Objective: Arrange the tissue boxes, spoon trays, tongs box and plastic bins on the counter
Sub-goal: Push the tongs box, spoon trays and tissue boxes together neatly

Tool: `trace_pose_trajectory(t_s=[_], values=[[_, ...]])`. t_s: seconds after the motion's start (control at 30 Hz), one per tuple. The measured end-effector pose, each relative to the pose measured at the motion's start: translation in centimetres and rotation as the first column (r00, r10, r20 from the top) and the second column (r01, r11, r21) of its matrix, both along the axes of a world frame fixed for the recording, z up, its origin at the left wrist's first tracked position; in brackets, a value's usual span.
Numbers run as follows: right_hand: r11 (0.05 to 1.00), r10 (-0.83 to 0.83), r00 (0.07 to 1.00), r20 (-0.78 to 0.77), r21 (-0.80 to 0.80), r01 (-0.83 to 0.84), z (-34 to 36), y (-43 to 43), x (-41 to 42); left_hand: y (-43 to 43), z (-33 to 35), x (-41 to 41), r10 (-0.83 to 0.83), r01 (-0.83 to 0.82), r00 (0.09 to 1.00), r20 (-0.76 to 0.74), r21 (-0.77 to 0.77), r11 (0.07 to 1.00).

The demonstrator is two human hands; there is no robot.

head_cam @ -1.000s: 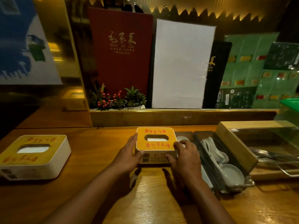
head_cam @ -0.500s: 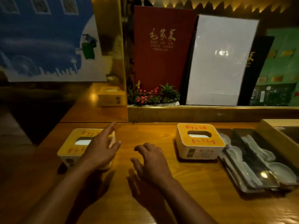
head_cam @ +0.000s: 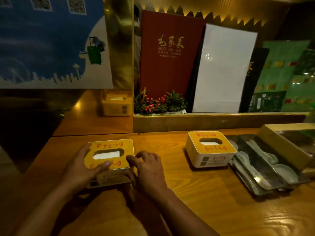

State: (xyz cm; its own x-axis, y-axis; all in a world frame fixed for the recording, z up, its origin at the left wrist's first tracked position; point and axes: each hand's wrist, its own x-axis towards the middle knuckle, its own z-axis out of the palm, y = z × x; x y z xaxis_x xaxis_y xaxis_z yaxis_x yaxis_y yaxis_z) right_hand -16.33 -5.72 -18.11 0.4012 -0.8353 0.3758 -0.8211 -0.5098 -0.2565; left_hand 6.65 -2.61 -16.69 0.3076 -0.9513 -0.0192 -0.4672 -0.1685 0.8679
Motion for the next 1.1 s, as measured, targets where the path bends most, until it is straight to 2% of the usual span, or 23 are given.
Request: trace_pose_trajectory(t_s=[0.2, 0.5, 0.73, 1.1], values=[[0.987, -0.159, 0.987, 0.007, 0.012, 0.159, 0.4, -1.0, -5.5, -2.1, -0.8, -5.3, -0.177, 0.174, 0.978, -0.106, -0.038, 0.984], [0.927, -0.374, 0.927, 0.000, -0.024, 0.374, 0.8, -2.3, -12.3, -5.3, -1.8, -12.4, -0.292, 0.284, 0.955, -0.044, -0.139, 0.949], [0.902, -0.432, 0.901, 0.035, -0.019, 0.432, 0.5, -3.3, -14.8, -7.2, -1.7, -15.3, -0.308, 0.300, 0.949, -0.069, -0.110, 0.948], [0.920, -0.385, 0.921, 0.059, -0.047, 0.388, 0.5, -3.9, -17.0, -7.8, -1.9, -18.0, -0.292, 0.283, 0.954, -0.069, -0.118, 0.952]])
